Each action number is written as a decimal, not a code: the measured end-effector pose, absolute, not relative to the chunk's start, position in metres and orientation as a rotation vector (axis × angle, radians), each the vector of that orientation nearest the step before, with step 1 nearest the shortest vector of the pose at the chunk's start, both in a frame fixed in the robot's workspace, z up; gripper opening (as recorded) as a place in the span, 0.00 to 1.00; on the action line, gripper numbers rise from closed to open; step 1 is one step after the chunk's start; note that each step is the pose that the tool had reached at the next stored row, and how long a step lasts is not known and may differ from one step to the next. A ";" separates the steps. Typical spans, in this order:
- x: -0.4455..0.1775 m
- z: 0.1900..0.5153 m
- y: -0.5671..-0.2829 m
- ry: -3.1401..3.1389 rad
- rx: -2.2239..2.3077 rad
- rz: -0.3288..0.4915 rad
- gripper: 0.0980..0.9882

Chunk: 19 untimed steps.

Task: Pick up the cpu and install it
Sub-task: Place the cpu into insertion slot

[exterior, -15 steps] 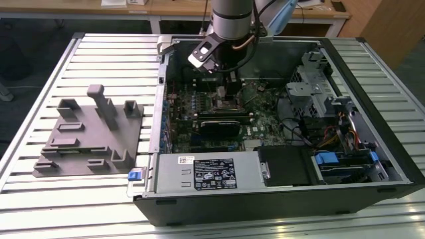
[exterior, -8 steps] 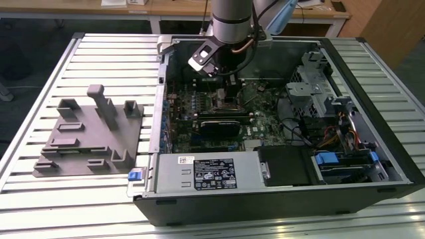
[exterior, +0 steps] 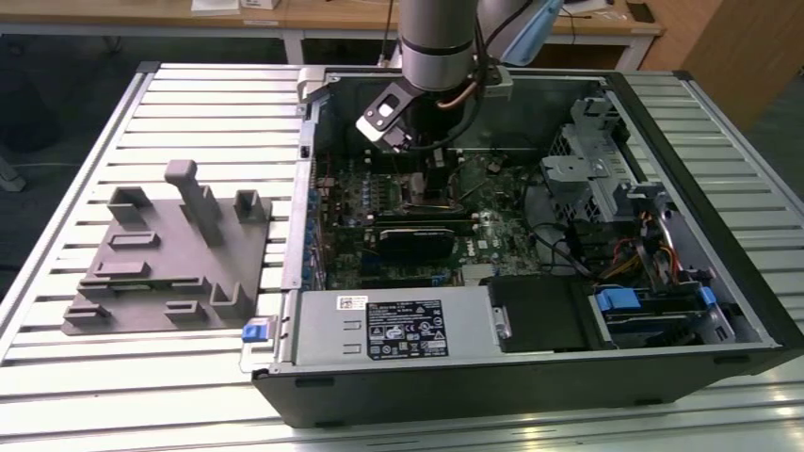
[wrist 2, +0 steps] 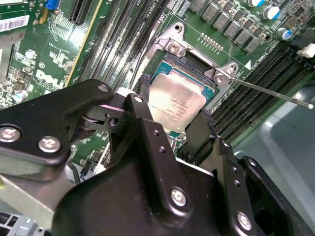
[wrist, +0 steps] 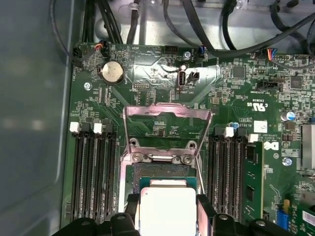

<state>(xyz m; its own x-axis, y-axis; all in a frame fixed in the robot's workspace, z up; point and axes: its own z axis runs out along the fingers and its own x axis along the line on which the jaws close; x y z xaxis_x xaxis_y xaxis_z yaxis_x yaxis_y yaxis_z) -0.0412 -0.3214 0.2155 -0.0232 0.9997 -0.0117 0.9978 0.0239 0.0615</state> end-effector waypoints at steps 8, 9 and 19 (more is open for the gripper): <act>-0.041 0.207 -0.321 2.208 2.161 0.055 0.50; -0.041 0.206 -0.321 2.207 2.162 0.055 0.50; -0.041 0.201 -0.320 2.200 2.170 0.056 0.50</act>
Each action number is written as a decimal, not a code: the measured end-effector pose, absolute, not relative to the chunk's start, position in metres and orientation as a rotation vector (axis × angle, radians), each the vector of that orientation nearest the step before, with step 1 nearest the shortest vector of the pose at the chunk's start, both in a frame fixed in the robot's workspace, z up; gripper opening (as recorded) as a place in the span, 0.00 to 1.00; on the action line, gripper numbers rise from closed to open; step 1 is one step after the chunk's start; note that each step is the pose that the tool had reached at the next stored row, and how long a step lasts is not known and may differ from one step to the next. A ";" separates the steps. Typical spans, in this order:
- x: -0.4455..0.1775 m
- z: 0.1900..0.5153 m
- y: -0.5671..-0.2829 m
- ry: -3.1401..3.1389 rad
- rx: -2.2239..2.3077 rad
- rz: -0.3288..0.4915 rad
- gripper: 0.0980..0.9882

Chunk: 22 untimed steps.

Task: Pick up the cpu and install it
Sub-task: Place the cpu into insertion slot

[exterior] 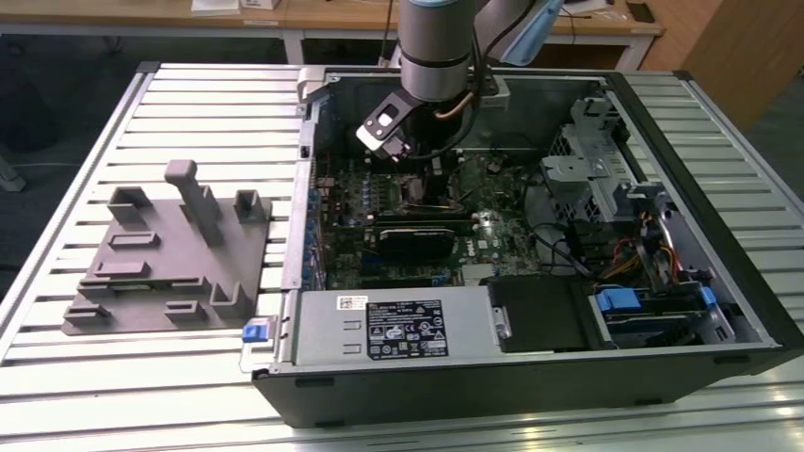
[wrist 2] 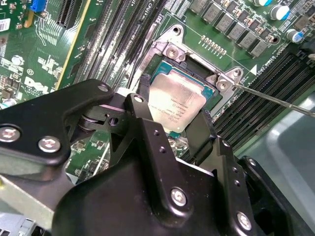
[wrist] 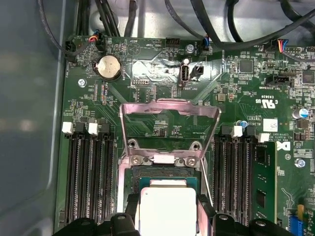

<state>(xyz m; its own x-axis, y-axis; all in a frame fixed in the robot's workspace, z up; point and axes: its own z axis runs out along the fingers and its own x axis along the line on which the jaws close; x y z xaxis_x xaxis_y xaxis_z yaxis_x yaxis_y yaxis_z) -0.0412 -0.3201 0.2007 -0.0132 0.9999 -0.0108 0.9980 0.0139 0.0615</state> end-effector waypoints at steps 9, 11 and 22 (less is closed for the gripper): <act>-0.041 0.197 -0.319 2.184 2.187 0.057 0.50; -0.041 0.197 -0.319 2.184 2.188 0.058 0.50; -0.039 0.193 -0.319 2.187 2.191 0.065 0.50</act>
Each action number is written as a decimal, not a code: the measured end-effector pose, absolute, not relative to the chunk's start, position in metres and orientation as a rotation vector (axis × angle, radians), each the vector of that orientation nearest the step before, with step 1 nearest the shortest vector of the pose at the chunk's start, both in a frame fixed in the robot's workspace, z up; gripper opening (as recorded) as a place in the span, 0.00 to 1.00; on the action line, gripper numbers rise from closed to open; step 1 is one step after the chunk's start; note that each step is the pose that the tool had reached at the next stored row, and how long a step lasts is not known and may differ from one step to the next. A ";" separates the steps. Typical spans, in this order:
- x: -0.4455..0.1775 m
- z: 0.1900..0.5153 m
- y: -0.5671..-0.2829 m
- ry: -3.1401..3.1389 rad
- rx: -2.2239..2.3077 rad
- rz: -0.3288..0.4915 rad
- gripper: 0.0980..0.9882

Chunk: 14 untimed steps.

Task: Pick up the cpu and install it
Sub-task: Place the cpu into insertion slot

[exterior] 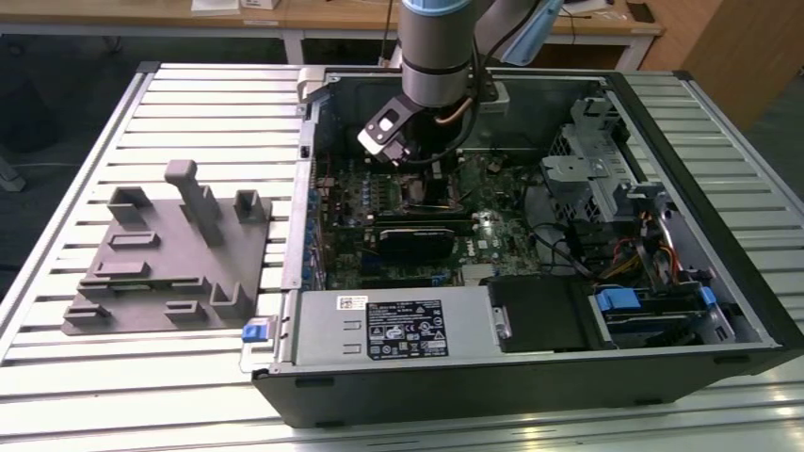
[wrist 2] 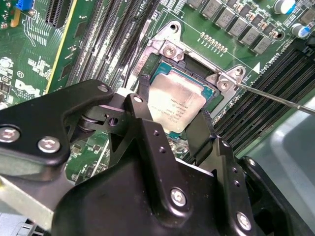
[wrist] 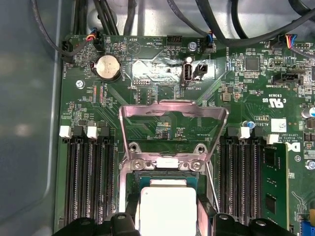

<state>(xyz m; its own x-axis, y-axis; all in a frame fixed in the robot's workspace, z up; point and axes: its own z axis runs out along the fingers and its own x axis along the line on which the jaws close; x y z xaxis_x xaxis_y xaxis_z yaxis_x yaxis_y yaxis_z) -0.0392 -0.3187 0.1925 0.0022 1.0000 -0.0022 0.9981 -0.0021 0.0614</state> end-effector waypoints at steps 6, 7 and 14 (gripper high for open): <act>-0.039 0.192 -0.319 2.187 2.192 0.065 0.50; -0.039 0.192 -0.319 2.187 2.192 0.065 0.50; -0.039 0.192 -0.319 2.187 2.192 0.065 0.58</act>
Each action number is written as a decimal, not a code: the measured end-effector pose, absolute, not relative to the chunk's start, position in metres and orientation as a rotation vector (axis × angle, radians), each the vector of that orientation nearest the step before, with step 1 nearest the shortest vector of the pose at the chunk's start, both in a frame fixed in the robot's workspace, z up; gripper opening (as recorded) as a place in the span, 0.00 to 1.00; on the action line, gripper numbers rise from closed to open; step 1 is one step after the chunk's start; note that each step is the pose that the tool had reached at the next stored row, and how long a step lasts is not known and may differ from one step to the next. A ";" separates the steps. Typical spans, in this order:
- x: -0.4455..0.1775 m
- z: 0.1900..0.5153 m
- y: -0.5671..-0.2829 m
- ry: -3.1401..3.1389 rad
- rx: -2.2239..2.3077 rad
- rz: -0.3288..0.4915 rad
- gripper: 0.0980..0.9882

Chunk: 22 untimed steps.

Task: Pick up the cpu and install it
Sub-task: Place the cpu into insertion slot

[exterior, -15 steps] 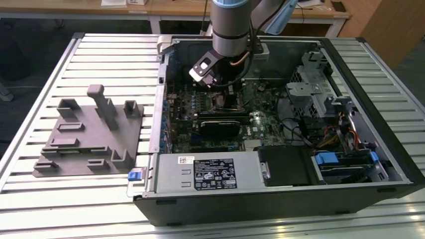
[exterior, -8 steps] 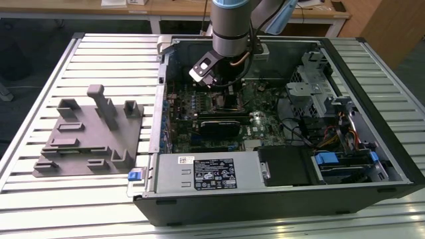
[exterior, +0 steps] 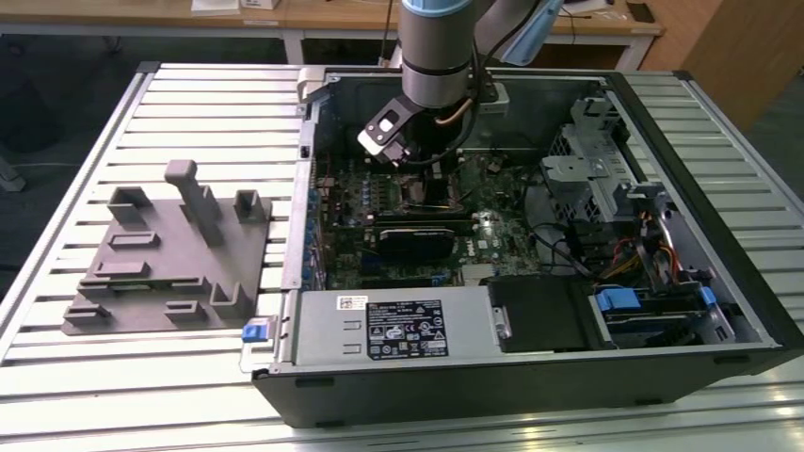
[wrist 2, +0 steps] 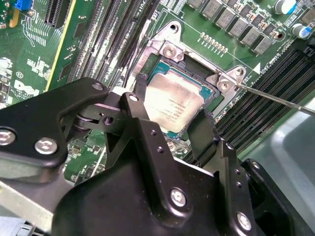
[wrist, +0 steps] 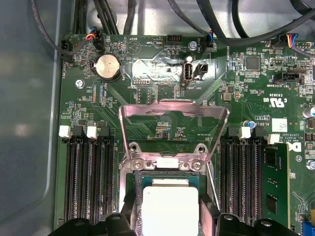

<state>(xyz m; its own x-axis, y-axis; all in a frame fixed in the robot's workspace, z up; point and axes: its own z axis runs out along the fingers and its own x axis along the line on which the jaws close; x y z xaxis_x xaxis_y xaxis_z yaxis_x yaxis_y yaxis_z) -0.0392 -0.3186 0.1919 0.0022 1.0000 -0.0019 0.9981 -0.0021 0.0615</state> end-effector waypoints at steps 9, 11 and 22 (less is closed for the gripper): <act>-0.039 0.192 -0.317 2.189 2.194 0.070 0.58; -0.039 0.191 -0.317 2.190 2.195 0.072 0.58; -0.039 0.194 -0.317 2.191 2.196 0.075 0.58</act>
